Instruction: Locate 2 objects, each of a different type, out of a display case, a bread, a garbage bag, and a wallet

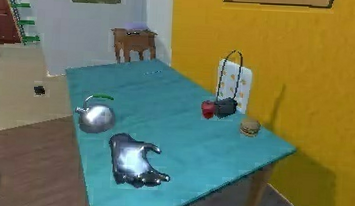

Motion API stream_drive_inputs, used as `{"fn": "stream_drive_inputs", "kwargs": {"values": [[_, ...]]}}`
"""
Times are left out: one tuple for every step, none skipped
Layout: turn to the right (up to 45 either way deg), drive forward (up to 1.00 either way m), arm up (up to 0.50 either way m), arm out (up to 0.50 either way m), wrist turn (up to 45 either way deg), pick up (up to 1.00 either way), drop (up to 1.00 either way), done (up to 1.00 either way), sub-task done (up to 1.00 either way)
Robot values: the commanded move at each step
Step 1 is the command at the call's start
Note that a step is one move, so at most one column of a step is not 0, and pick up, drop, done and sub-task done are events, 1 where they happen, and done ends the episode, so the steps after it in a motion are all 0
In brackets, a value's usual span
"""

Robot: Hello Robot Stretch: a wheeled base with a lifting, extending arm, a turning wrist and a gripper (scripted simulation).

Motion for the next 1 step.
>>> {"fn": "stream_drive_inputs", "kwargs": {"values": [[-45.0, 0.0, 0.0, 0.0, 0.0, 0.0, 0.0, 0.0, 0.0]]}}
